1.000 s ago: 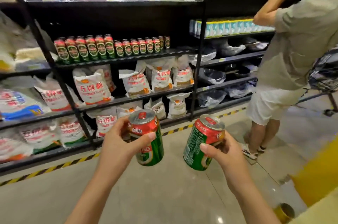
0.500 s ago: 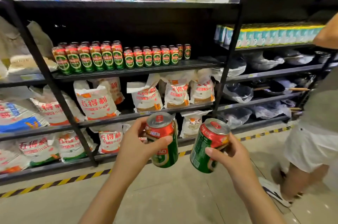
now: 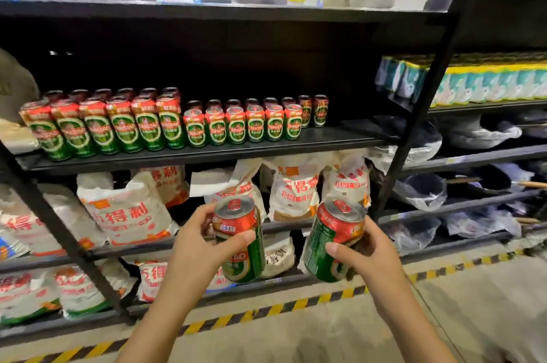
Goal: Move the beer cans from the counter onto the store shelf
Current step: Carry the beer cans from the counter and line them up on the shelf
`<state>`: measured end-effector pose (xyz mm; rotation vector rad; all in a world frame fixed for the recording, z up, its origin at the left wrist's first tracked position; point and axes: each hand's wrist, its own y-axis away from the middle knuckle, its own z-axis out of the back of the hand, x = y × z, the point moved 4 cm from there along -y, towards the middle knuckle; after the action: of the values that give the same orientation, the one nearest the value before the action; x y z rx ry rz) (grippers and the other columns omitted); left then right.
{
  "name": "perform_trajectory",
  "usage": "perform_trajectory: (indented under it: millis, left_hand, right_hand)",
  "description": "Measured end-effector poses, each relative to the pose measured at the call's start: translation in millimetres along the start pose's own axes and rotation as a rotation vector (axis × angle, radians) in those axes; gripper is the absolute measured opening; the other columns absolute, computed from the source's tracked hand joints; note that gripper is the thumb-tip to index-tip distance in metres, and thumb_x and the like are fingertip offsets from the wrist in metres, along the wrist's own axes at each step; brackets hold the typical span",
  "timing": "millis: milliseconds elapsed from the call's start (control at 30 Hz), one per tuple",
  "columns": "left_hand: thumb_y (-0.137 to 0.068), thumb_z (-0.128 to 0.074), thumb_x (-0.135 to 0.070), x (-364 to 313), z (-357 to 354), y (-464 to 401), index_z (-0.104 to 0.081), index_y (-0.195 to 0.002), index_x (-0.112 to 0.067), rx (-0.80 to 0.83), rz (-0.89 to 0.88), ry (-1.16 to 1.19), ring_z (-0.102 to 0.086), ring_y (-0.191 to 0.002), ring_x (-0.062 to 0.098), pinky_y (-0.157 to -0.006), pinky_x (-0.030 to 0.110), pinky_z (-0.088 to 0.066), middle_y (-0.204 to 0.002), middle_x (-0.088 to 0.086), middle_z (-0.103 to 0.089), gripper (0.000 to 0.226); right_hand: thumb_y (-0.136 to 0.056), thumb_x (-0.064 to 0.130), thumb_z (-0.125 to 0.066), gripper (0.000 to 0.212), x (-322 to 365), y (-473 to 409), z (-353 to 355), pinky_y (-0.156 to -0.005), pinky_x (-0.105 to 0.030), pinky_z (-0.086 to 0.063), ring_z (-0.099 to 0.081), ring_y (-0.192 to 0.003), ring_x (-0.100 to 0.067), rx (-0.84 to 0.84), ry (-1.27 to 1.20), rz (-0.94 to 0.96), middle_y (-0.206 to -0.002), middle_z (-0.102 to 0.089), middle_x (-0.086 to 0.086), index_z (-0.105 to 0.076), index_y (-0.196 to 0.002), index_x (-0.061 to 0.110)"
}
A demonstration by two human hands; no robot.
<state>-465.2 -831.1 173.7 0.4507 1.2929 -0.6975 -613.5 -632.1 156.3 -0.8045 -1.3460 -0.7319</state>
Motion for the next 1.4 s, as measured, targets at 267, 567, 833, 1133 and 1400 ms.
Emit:
perform_trajectory:
  millis: [267, 567, 833, 1133, 1400]
  left_hand:
    - [-0.064, -0.083, -0.025, -3.2, -66.6, -171.6, -0.055, -0.107, -0.029, 0.142, -0.054, -0.042, -0.059, -0.089, -0.002, -0.059, 0.004, -0.043, -0.101, -0.012, -0.064, 0.051]
    - [-0.059, -0.085, -0.031, -9.0, -135.1, -269.3, -0.055, -0.104, -0.036, 0.254, -0.052, -0.029, -0.061, -0.088, -0.008, -0.075, 0.017, -0.052, -0.1, -0.017, -0.065, 0.054]
    - [-0.06, -0.082, -0.038, -8.2, -167.9, -340.8, -0.051, -0.104, -0.041, 0.092, -0.031, -0.124, -0.059, -0.086, -0.011, -0.075, 0.02, -0.05, -0.099, -0.022, -0.062, 0.054]
    - [-0.063, -0.076, -0.048, -12.9, -246.7, -395.3, -0.048, -0.108, -0.047, 0.026, -0.118, -0.289, -0.057, -0.094, -0.008, -0.081, 0.02, -0.05, -0.102, -0.026, -0.06, 0.053]
    - [-0.065, -0.077, -0.043, 0.3, -294.2, -423.0, -0.046, -0.105, -0.046, -0.077, -0.065, -0.338, -0.058, -0.09, -0.005, -0.077, 0.016, -0.049, -0.096, -0.025, -0.061, 0.051]
  right_hand:
    - [-0.051, 0.027, -0.081, 0.057, -15.6, -144.2, 13.7, -0.076, -0.024, -0.05, -0.066, -0.092, -0.008, -0.105, -0.009, -0.033, -0.099, -0.071, 0.008, -0.064, -0.106, 0.03]
    - [-0.047, 0.031, -0.081, 0.058, -30.6, -254.2, 38.4, -0.076, -0.025, -0.048, -0.067, -0.088, -0.007, -0.142, 0.004, -0.057, -0.095, -0.072, 0.007, -0.064, -0.103, 0.028]
    - [-0.054, 0.024, -0.084, 0.051, -43.5, -364.1, 59.0, -0.076, -0.022, -0.049, -0.064, -0.086, -0.001, -0.051, 0.053, -0.083, -0.091, -0.071, 0.014, -0.063, -0.1, 0.029]
    - [-0.066, 0.009, -0.082, 0.052, -67.0, -468.3, 92.7, -0.081, -0.027, -0.054, -0.066, -0.092, -0.006, 0.057, 0.15, -0.027, -0.101, -0.07, 0.003, -0.059, -0.111, 0.023]
    - [-0.067, 0.016, -0.082, 0.055, -88.7, -516.2, 106.2, -0.082, -0.024, -0.053, -0.064, -0.095, -0.002, 0.144, 0.233, -0.004, -0.103, -0.068, 0.009, -0.058, -0.115, 0.027]
